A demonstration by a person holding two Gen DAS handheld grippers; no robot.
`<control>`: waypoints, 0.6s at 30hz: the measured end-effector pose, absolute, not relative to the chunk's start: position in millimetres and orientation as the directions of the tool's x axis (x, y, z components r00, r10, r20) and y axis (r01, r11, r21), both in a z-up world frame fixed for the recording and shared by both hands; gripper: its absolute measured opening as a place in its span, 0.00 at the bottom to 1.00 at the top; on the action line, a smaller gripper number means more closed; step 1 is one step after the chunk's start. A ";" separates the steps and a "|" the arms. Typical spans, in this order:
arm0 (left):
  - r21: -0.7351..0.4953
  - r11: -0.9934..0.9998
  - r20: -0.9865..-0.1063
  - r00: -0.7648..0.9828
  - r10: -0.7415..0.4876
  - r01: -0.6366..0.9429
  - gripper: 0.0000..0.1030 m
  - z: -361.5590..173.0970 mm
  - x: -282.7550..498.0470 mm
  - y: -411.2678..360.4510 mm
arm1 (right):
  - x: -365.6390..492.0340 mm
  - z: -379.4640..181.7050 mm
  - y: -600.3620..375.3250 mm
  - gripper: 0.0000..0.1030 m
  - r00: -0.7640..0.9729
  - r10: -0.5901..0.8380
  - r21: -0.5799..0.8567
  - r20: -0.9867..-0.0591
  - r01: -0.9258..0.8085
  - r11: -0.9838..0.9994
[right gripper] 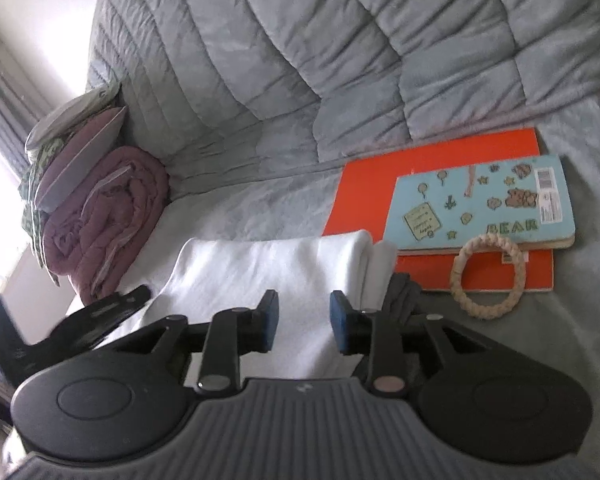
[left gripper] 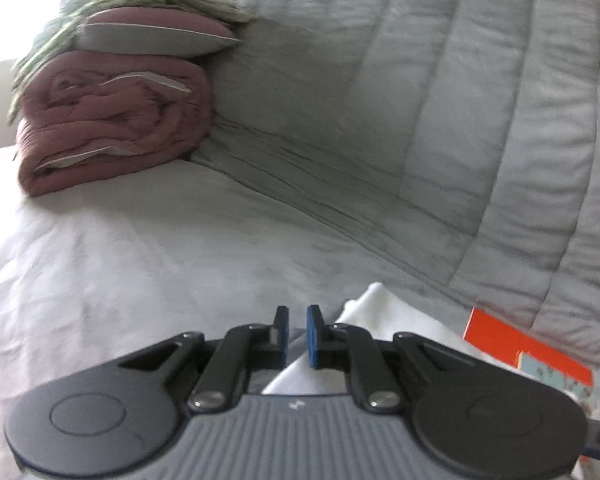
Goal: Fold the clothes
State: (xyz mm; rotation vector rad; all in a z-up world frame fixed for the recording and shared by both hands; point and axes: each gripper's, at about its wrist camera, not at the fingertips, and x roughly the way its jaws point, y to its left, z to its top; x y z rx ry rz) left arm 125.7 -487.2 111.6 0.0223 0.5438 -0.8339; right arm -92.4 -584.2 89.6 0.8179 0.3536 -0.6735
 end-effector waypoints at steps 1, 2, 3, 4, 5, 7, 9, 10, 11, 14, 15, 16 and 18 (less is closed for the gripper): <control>-0.194 0.689 -0.466 0.552 -0.691 0.698 0.09 111.9 123.8 -478.8 | -91.8 90.9 -582.0 0.34 0.736 -0.418 0.541 -0.532 0.675 0.501; -0.198 0.698 -0.465 0.561 -0.685 0.688 0.09 112.1 122.0 -470.5 | -92.1 92.7 -579.8 0.34 0.734 -0.425 0.535 -0.529 0.678 0.505; -0.197 0.702 -0.463 0.567 -0.682 0.684 0.09 111.8 118.7 -461.8 | -92.8 94.6 -577.6 0.36 0.733 -0.433 0.529 -0.525 0.679 0.508; -0.195 0.705 -0.462 0.571 -0.679 0.681 0.09 110.8 113.8 -452.8 | -92.6 96.8 -574.3 0.40 0.732 -0.441 0.519 -0.520 0.680 0.517; -0.194 0.708 -0.462 0.573 -0.677 0.679 0.09 110.0 110.1 -445.7 | -92.2 99.1 -570.7 0.42 0.731 -0.448 0.507 -0.515 0.681 0.528; -0.192 0.713 -0.470 0.575 -0.670 0.674 0.09 108.0 101.6 -433.8 | -90.6 103.0 -562.8 0.45 0.730 -0.461 0.481 -0.505 0.682 0.552; -0.183 0.720 -0.488 0.574 -0.658 0.670 0.09 107.1 95.1 -427.6 | -88.4 105.0 -554.6 0.48 0.728 -0.470 0.456 -0.499 0.682 0.572; -0.179 0.723 -0.495 0.574 -0.652 0.667 0.09 107.3 91.1 -425.2 | -87.7 105.2 -551.3 0.48 0.726 -0.474 0.448 -0.498 0.683 0.577; -0.176 0.726 -0.502 0.574 -0.647 0.665 0.09 108.0 87.1 -422.7 | -87.0 105.4 -548.1 0.48 0.724 -0.479 0.439 -0.496 0.685 0.581; -0.189 0.727 -0.514 0.564 -0.646 0.660 0.09 111.5 76.4 -413.1 | -84.4 107.5 -541.7 0.48 0.723 -0.486 0.424 -0.492 0.686 0.591; -0.195 0.727 -0.517 0.562 -0.646 0.658 0.09 113.0 73.3 -410.1 | -83.7 108.4 -539.6 0.48 0.722 -0.489 0.420 -0.489 0.686 0.594; -0.193 0.728 -0.519 0.561 -0.644 0.658 0.09 115.2 69.4 -407.4 | -82.8 109.6 -537.0 0.48 0.722 -0.490 0.415 -0.487 0.686 0.598; -0.172 0.732 -0.519 0.571 -0.636 0.659 0.09 120.2 61.2 -402.9 | -81.5 112.2 -529.9 0.48 0.721 -0.496 0.402 -0.484 0.686 0.606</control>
